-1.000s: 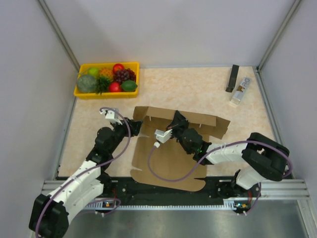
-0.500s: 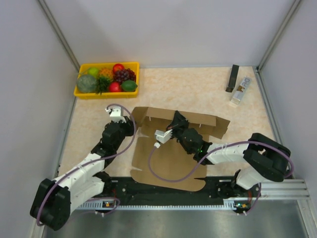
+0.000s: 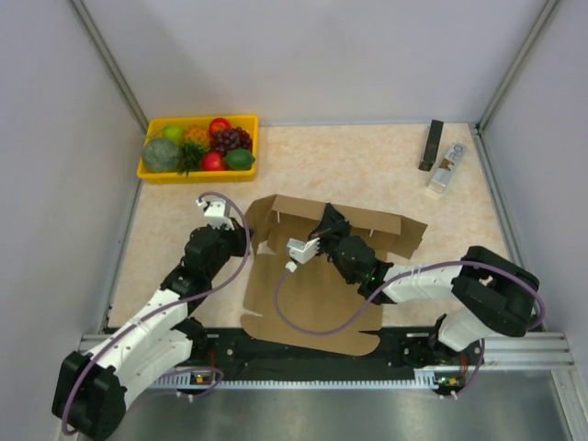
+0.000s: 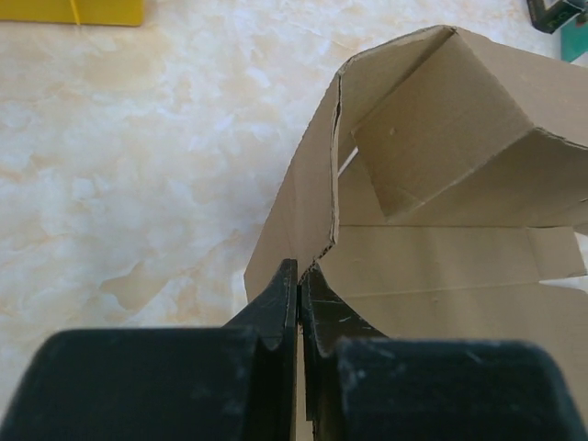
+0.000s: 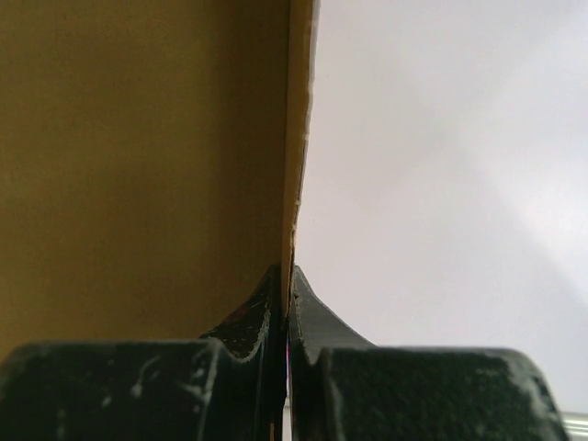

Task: Fold the paper box

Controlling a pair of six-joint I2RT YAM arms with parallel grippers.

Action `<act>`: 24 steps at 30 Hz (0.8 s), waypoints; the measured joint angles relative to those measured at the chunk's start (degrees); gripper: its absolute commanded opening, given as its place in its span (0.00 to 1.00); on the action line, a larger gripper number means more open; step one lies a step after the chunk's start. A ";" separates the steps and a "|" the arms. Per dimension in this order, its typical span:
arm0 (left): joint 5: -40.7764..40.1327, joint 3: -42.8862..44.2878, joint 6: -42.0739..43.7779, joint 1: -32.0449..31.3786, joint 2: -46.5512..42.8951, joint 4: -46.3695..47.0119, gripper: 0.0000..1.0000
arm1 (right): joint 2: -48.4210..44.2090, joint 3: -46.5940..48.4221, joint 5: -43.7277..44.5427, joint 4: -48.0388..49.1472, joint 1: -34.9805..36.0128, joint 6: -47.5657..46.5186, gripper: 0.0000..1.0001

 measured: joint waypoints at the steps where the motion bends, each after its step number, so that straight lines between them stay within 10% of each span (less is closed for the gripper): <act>1: 0.87 0.00 -0.70 0.00 0.00 -0.15 0.00 | 0.00 0.00 0.24 -0.09 -0.02 0.00 0.00; 16: 4.79 -6.80 -10.91 -6.16 0.79 11.52 0.00 | -1.77 -1.33 3.63 -1.86 1.70 0.59 0.00; 24: 5.77 -10.03 -12.33 -7.50 2.08 18.10 0.39 | -2.38 -2.19 4.61 -1.03 2.99 1.86 0.00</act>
